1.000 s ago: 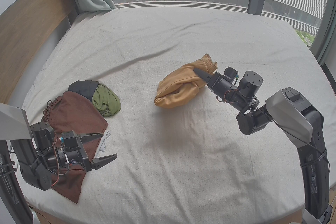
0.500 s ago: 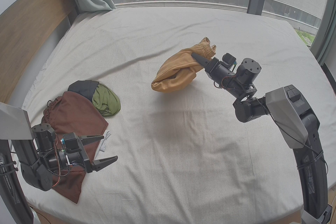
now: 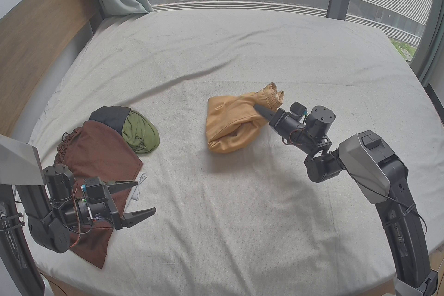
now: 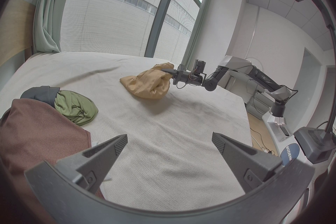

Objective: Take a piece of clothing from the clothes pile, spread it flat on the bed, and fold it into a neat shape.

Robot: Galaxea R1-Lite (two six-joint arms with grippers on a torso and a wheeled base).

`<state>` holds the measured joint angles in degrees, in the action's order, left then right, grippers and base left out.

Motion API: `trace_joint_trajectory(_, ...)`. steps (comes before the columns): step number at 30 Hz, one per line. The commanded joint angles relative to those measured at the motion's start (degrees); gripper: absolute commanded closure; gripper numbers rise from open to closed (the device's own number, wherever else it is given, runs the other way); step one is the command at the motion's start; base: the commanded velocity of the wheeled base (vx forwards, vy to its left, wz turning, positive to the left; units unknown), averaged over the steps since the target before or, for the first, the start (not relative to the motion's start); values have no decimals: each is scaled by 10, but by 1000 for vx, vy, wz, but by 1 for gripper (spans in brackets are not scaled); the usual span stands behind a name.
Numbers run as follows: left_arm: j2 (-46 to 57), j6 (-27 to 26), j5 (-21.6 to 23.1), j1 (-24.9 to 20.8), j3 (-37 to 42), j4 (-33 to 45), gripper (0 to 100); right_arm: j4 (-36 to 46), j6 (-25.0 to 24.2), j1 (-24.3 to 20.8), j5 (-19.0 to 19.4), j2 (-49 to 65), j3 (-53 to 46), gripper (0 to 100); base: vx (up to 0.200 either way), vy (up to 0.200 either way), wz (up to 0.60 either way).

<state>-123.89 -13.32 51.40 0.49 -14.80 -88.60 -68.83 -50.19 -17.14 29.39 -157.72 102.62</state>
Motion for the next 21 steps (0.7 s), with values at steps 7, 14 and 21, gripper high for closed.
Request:
trace_joint_trajectory(7,4,-3,0,0,3,0,0,-84,15,-4,-2,23,-176,100,0,0,0)
trace_joint_trajectory(14,4,-3,0,-1,4,0,0,-100,17,1,-5,17,-190,100,0,0,0)
trace_joint_trajectory(21,4,-3,0,-2,3,0,0,-107,20,3,-6,11,-190,100,0,0,0)
